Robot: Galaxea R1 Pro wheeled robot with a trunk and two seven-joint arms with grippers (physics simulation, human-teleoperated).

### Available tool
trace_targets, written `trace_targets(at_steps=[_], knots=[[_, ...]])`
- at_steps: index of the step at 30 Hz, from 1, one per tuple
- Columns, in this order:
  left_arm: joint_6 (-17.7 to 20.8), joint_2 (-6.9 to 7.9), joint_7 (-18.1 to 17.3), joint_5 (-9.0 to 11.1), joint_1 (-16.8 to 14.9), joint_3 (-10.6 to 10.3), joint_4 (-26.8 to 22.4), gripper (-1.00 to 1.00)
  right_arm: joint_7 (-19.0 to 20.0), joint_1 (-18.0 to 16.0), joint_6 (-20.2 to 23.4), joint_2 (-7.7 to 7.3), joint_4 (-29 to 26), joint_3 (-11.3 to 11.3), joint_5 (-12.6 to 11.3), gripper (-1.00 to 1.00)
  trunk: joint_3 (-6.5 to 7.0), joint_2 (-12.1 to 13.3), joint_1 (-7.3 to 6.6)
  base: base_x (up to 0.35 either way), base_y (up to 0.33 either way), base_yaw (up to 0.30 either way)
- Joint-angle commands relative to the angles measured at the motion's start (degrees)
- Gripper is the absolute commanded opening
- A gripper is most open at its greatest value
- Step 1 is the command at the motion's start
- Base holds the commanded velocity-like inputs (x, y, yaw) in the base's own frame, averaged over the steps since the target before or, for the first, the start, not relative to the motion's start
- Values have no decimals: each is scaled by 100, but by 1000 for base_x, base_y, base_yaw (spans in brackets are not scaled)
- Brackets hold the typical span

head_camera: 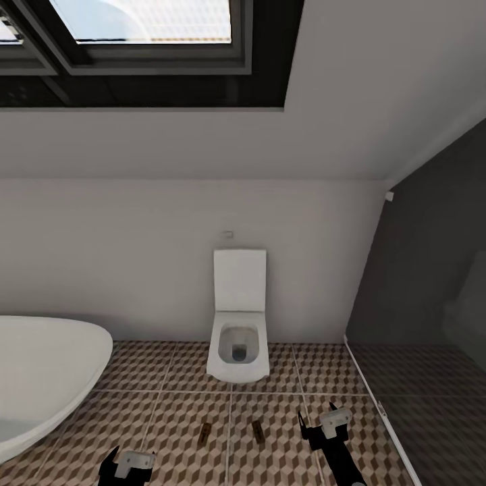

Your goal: Take the four mousetraps from the cabinet in the bathroom and place them on the bathroom floor. Make sure all four end up on the same floor surface, and ensure that at least two of them are either under or directly next to the same bathroom sink.

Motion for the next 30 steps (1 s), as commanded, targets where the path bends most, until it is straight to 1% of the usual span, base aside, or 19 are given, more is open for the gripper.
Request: trace_targets(at_steps=[1, 7, 13, 14, 17, 18, 19, 24, 26, 27, 30], knots=[[-16, -3, 44, -11, -6, -47, 12, 100, -57, -6, -8, 1, 6, 19, 47, 100, -13, -13, 4, 0, 0, 0], [-16, -24, 44, -11, -6, -47, 12, 100, -49, -6, -8, 0, 6, 19, 47, 100, -13, -13, 4, 0, 0, 0], [-16, -69, 44, -11, -6, -47, 12, 100, -51, -6, -1, -55, 1, 7, 52, 100, -13, -13, 4, 0, 0, 0], [-14, -74, 45, -11, -3, -47, 12, 100, -43, 20, -2, -185, 3, 7, 52, 100, -13, -13, 4, 0, 0, 0], [-15, -76, 49, -11, 2, -47, 12, 100, -2, 134, -7, -450, 6, 9, 50, 100, -13, -13, 4, 0, 0, 0], [-15, -75, 50, -11, 17, -47, 12, 100, 50, 233, -18, -590, 6, 9, 49, 100, -13, -13, 4, 0, 0, 0], [-14, -75, 52, -11, 30, -47, 12, 100, 86, 286, -25, -646, 6, 10, 48, 100, -13, -13, 4, 0, 0, 0], [-14, -74, 58, -11, 80, -47, 12, 100, 344, 573, -92, -839, 6, 9, 48, 100, -13, -13, 4, 0, 0, 0], [-14, -77, 59, -11, 90, -47, 12, 100, 468, 698, -154, -881, 8, 10, 46, 100, -13, -13, 4, 0, 0, 0], [-15, -79, 60, -11, 97, -47, 12, 100, 594, 822, -244, -909, 7, 10, 46, 100, -13, -13, 4, 0, 0, 0], [-12, -84, 64, -11, 102, -47, 12, 100, 769, 999, -421, -926, 10, 10, 42, 100, -13, -13, 4, 0, 0, 0]])
